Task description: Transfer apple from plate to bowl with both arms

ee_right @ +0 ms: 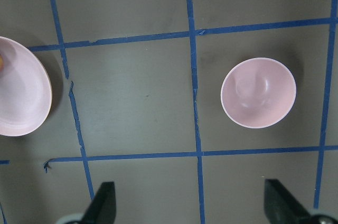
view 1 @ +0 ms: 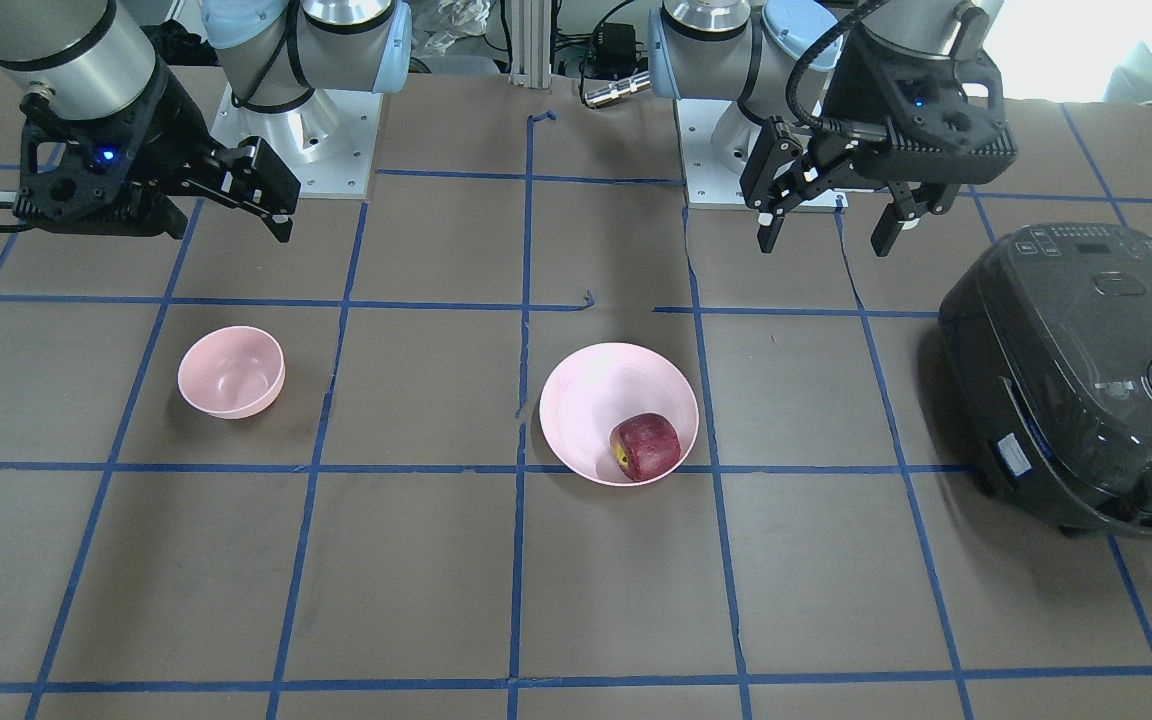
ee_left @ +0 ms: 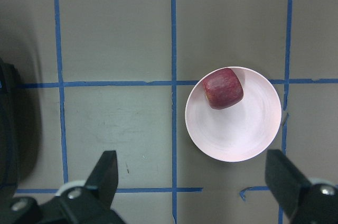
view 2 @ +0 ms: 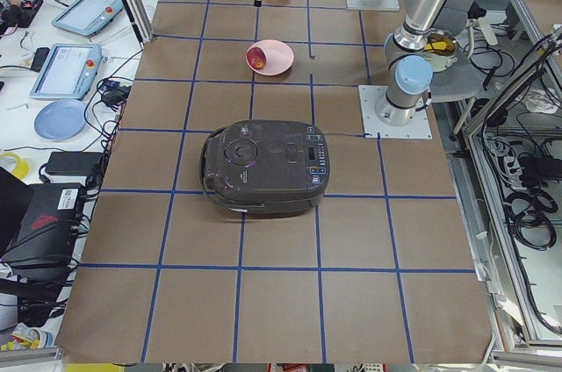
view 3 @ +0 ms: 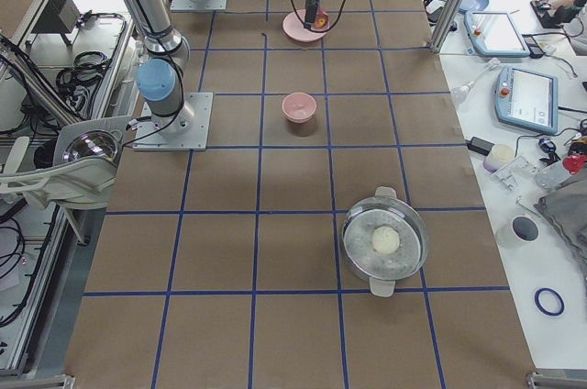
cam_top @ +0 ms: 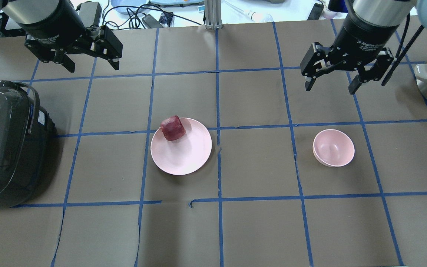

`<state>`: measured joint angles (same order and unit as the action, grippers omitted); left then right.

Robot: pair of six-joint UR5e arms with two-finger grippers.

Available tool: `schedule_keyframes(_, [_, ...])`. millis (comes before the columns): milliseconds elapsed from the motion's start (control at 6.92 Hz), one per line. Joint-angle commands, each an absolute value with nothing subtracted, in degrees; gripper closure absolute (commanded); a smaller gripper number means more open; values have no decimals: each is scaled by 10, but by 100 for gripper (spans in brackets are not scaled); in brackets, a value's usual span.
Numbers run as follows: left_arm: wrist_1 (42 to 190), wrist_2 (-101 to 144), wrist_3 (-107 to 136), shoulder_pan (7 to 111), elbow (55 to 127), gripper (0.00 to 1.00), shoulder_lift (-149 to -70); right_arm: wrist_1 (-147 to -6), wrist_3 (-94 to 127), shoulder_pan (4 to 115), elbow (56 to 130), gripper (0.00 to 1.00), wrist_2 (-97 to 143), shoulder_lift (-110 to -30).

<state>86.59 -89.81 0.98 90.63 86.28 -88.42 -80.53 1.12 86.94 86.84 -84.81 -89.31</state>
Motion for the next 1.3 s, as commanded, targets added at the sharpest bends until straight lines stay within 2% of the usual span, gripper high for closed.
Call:
schedule_keyframes(0, [867, -898, 9, 906, 863, 0, -884, -806, 10, 867, 868, 0, -848, -893])
schedule_keyframes(1157, [869, -897, 27, 906, 862, 0, -898, -809, 4, 864, 868, 0, -848, -890])
